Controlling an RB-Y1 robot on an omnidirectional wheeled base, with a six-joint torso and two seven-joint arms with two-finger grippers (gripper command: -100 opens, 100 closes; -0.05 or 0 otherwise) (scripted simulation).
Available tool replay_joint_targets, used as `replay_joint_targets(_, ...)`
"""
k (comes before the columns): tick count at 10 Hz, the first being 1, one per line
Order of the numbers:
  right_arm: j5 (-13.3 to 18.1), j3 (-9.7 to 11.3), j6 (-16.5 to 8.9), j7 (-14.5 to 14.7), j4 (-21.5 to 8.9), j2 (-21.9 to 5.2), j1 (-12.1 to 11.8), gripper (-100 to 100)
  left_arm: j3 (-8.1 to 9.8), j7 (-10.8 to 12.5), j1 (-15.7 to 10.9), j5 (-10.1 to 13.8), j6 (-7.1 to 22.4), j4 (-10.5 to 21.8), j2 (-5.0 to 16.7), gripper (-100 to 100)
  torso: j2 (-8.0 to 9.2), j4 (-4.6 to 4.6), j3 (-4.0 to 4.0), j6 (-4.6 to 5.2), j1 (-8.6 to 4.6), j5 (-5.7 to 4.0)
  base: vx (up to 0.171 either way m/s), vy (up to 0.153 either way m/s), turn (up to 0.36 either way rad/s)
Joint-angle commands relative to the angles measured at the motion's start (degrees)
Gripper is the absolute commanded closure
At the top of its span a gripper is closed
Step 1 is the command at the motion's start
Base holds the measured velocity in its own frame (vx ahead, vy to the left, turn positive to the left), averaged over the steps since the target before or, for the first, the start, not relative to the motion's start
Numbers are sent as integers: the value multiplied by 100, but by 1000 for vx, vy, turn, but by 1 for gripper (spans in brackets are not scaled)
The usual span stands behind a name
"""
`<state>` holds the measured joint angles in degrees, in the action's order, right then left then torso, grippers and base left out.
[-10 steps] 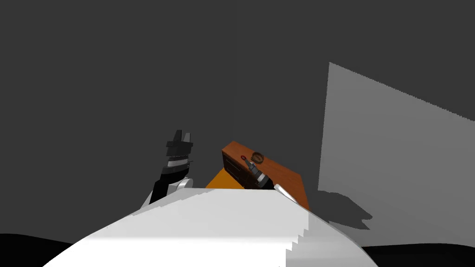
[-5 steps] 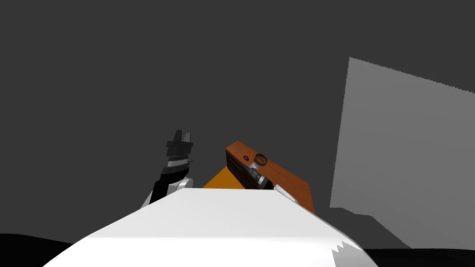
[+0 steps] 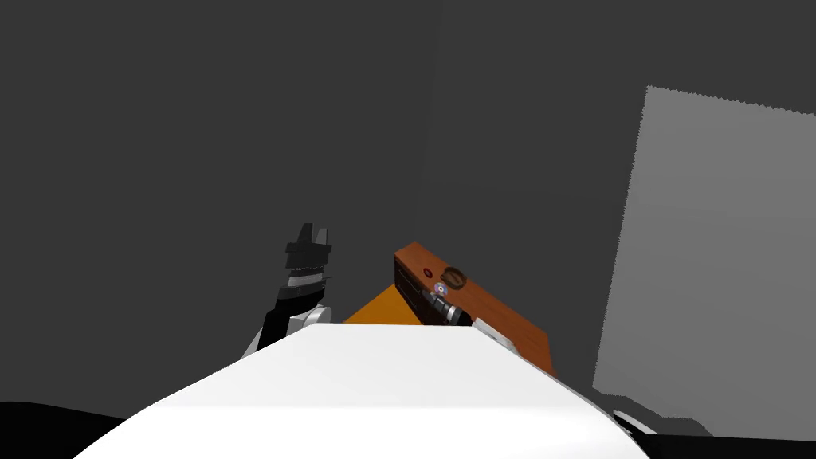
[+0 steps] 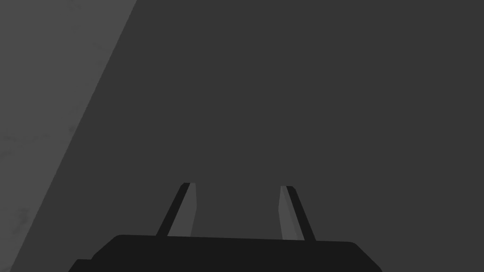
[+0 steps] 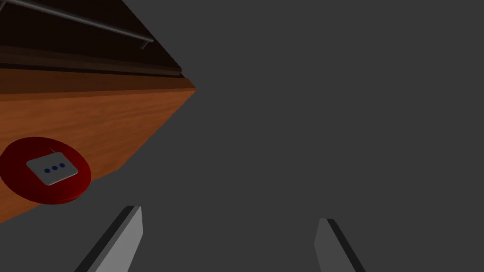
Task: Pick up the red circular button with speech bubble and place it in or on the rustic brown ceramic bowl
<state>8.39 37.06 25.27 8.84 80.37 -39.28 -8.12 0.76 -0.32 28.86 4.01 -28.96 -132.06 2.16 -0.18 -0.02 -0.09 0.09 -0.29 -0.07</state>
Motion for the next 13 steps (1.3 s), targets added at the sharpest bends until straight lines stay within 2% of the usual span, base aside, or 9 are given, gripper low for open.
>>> replay_joint_targets(1, 21, 194, -88, 100, -286, -153, 167, -100, 0, 0, 0, 0, 0, 0, 0, 0, 0, 0, 0, 0, 0, 0, -15, -43, 266)
replay_joint_targets(2, 21, 194, -88, 100, -390, -153, 167, -100, 0, 0, -1, 0, 0, 0, 0, 0, -3, -1, -2, -4, 0, 0, -17, -40, 157)
replay_joint_targets(3, 39, 362, -161, 181, -621, -270, 338, -100, 0, 0, 0, 0, 0, 0, 0, 0, -3, -1, -2, 0, 2, 0, -18, -41, 290)
replay_joint_targets(4, 39, 362, -161, 181, -699, -270, 338, -100, 0, 0, -1, 0, 0, 0, 0, 0, -4, 0, -2, -5, 0, 0, -15, -39, 157)
replay_joint_targets(5, 58, 522, -234, 260, -837, -378, 511, -100, 0, 0, 0, 0, 0, 0, 0, 0, -5, -1, -3, 1, 2, 0, -17, -30, 271)
replay_joint_targets(6, 58, 522, -234, 260, -994, -378, 511, -100, 0, 0, 0, 0, 0, 0, 0, 0, -7, -1, -4, -4, 4, 1, -7, -31, 154)
replay_joint_targets(9, 95, 820, -377, 408, -1524, -571, 853, -100, 0, 0, 1, 0, 0, 0, 0, 0, -12, -3, -7, 3, 4, 1, -1, -33, 208)
replay_joint_targets(10, 95, 820, -377, 408, -1567, -571, 853, -100, 0, 0, 0, 0, 0, 0, 0, 0, -13, -2, -7, -1, 5, 1, -1, -30, 199)
replay_joint_targets(13, 146, 1199, -573, 600, -2300, -791, 1340, -100, 0, 0, 0, 0, 0, 0, 0, 0, -19, -3, -11, -3, 2, 0, 11, -43, 357)
